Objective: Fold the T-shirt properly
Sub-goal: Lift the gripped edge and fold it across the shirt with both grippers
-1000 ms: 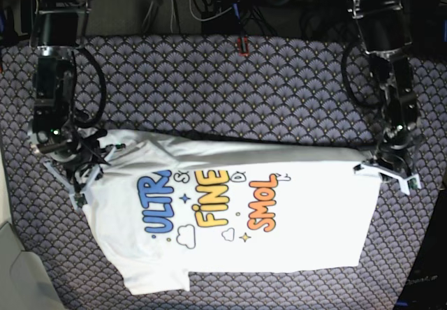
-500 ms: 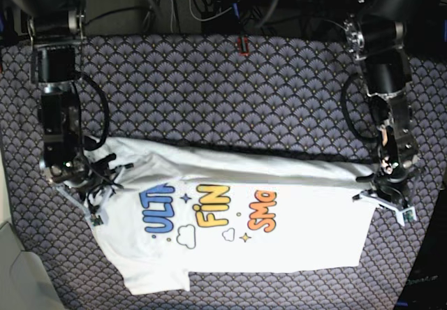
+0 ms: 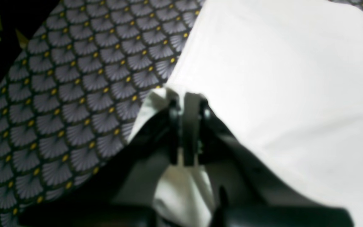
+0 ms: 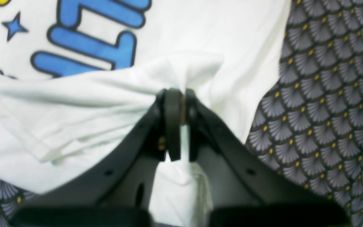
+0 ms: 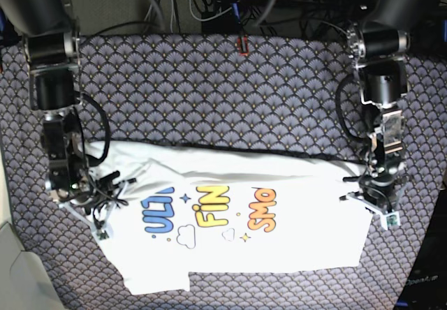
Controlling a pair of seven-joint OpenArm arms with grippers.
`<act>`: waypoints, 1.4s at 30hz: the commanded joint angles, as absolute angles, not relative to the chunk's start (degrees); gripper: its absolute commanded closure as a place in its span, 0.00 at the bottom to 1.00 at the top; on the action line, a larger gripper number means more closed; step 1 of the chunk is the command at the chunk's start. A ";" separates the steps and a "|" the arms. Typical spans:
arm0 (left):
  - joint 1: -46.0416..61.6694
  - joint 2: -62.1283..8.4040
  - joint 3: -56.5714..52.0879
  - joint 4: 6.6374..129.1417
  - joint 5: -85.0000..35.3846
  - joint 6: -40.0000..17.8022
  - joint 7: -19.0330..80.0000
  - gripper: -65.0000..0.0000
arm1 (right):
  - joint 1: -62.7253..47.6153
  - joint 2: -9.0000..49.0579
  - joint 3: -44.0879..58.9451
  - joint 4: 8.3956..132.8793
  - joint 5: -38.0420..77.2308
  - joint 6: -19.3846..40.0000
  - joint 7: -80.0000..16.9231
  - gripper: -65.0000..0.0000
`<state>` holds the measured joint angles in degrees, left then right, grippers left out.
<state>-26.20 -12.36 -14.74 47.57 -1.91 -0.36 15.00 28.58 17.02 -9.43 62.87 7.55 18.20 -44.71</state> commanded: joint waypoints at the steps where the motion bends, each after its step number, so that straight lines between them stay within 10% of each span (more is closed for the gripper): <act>1: -28.18 -12.88 -14.02 48.48 -1.89 -0.31 13.49 0.99 | 31.08 17.63 -9.10 63.16 7.60 18.24 -42.95 1.00; 29: -30.81 -14.64 -13.32 48.22 -1.89 -0.31 13.49 0.99 | 33.27 16.13 -9.01 60.35 1.71 18.24 -41.71 1.00; 42: -30.37 -14.64 -13.58 48.22 -1.89 -0.31 13.49 0.66 | 33.27 16.13 -8.57 60.44 1.71 18.24 -41.80 0.90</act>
<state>-28.42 -13.98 -13.45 47.33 -1.93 -0.25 14.92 31.38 15.53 -9.02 59.35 1.87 18.20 -42.81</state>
